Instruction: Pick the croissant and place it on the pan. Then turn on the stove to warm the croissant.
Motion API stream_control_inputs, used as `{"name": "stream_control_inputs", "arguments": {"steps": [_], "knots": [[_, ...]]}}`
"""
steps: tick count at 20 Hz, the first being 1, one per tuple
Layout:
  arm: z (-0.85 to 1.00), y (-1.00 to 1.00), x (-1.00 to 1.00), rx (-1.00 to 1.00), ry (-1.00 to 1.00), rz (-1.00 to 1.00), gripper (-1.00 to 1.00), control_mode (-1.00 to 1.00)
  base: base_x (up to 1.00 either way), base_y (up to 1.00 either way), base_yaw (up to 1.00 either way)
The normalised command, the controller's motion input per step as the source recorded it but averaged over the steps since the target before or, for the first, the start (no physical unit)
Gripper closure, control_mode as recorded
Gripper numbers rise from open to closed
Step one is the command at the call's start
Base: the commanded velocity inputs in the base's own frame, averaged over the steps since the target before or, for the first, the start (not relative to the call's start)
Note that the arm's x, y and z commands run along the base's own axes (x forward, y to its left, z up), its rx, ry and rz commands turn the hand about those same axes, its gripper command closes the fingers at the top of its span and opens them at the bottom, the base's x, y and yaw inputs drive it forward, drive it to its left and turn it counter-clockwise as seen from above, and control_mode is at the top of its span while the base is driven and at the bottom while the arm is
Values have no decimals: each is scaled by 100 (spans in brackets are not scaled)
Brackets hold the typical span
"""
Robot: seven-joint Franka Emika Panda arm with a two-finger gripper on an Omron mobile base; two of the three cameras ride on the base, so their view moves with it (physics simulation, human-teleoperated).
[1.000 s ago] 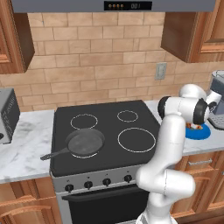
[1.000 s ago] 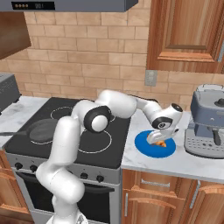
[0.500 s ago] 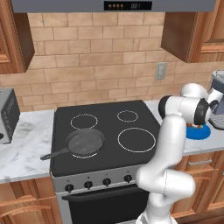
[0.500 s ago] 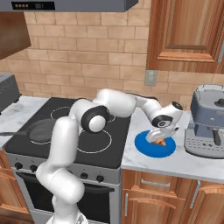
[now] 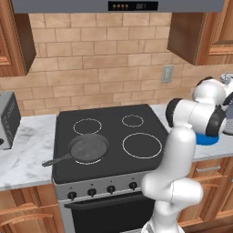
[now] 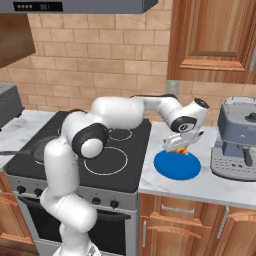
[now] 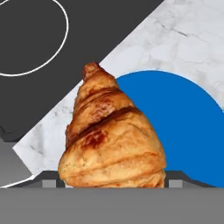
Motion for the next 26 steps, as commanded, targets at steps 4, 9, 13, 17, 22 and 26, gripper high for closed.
{"name": "stream_control_inputs", "arguments": {"steps": [4,9,13,17,22,26], "knots": [[68,58,-50,-12,-5,5,100,-100,0,0,0],[58,72,-49,-13,-1,3,100,-100,0,0,0],[35,87,-50,-10,-2,2,100,-100,0,0,0],[13,93,-46,-8,-9,1,100,-100,0,0,0],[19,93,-25,-2,-4,0,100,-100,0,0,0],[24,88,-1,0,0,0,100,-100,0,0,0]]}}
